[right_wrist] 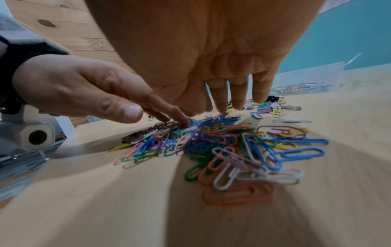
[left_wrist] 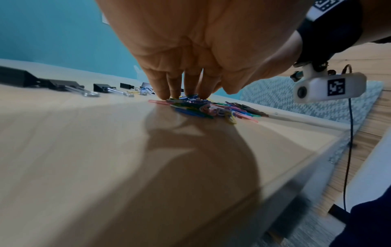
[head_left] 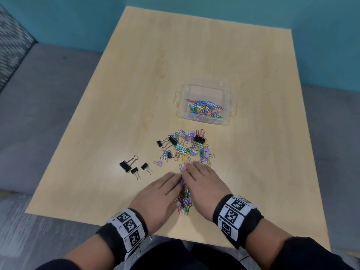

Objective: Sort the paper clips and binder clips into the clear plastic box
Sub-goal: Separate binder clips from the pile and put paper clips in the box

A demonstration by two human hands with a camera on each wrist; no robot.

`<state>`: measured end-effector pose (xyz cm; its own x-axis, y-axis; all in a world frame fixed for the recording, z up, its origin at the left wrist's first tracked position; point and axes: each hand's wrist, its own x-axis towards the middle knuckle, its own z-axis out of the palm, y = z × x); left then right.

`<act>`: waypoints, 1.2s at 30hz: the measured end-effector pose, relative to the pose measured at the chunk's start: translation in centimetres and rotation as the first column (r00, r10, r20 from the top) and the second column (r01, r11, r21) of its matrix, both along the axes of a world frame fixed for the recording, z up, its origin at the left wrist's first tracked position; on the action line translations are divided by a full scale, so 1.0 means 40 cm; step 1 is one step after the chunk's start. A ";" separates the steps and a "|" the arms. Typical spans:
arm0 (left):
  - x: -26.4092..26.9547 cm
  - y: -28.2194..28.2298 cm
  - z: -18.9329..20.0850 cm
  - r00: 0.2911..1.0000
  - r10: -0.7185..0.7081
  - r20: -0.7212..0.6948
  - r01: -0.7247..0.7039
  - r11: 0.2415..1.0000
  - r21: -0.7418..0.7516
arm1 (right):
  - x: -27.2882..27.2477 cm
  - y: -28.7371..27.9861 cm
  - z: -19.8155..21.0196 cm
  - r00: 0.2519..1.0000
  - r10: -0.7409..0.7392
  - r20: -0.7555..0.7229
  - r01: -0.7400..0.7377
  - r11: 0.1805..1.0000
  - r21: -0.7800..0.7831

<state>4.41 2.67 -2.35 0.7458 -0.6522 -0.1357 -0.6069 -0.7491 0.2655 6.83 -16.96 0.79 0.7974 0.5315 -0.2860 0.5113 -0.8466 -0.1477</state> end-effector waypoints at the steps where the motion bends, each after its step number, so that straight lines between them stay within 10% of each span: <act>1: 0.000 -0.002 0.001 1.000 0.018 0.005 -0.018 1.000 0.006 | 0.000 0.000 0.002 1.000 -0.003 -0.007 0.003 1.000 0.005; 21: 0.010 -0.014 0.037 0.992 0.122 -0.037 -0.125 0.988 -0.094 | 0.019 0.011 0.029 0.996 -0.058 -0.067 0.069 0.982 0.177; 36: 0.061 -0.007 0.075 0.953 0.297 0.062 -0.303 0.925 0.229 | -0.054 0.035 0.015 0.999 0.033 -0.019 -0.031 0.996 0.078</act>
<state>6.84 2.38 0.63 0.9070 -0.3495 -0.2350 -0.3479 -0.9362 0.0494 4.68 -15.58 1.41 0.7741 0.5778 -0.2587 0.5343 -0.8154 -0.2226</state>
